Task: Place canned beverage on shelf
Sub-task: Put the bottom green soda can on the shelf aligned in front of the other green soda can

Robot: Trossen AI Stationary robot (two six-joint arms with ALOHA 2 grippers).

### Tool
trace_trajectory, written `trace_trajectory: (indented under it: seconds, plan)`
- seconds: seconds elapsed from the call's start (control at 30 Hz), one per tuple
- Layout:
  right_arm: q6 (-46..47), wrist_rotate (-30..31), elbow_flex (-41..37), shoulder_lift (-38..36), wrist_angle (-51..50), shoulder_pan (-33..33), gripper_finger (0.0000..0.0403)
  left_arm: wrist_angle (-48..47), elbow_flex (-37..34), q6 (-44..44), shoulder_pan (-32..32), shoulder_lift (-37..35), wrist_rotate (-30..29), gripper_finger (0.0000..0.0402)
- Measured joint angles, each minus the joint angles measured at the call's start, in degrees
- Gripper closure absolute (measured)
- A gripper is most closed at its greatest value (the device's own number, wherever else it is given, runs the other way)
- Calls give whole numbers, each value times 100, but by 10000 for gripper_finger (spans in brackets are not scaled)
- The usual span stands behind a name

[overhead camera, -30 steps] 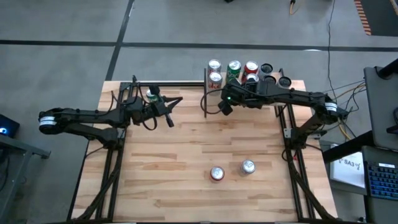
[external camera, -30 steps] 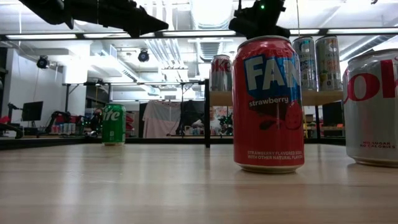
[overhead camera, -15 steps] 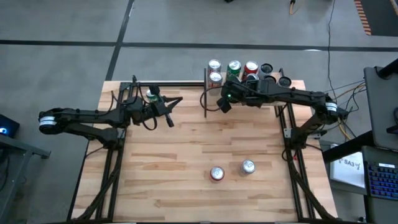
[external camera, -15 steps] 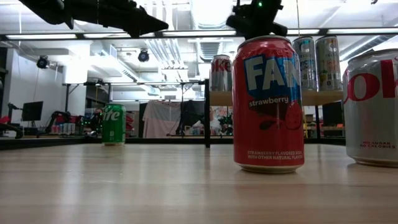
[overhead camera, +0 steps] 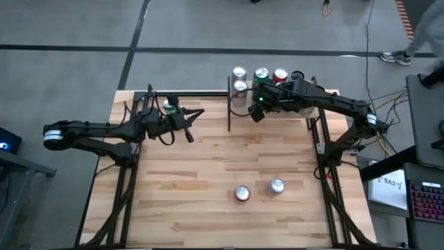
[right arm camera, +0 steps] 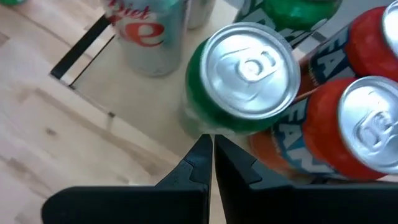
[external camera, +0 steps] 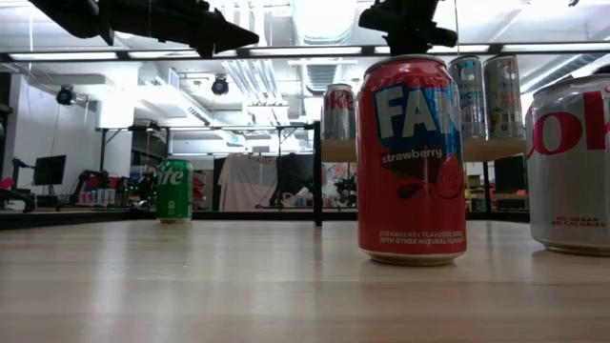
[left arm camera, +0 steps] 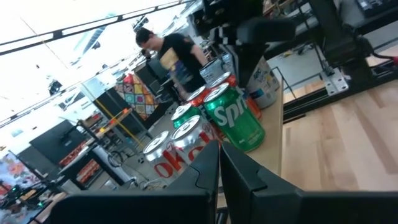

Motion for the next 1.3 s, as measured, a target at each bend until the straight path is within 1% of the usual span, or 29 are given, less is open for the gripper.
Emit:
trace_trajectory:
  seconds: [0.23,0.37,0.5,0.7,0.97,1.3]
  plan:
    - [-35,189,-10,157,94,-176,394,26,0,-24,4,0,74,402]
    - [249,205,-14,203,129,-276,394,26,0,-37,7,0,74,402]
    - [461,60,-14,192,164,-290,394,26,0,-39,13,0,74,402]
    - [535,-115,-14,142,270,-280,394,24,0,-42,42,0,71,402]
    - [161,-97,-16,181,1061,-232,394,24,0,-42,44,0,71,402]
    - [-12,225,-32,317,1022,-330,394,24,0,-42,48,0,71,402]
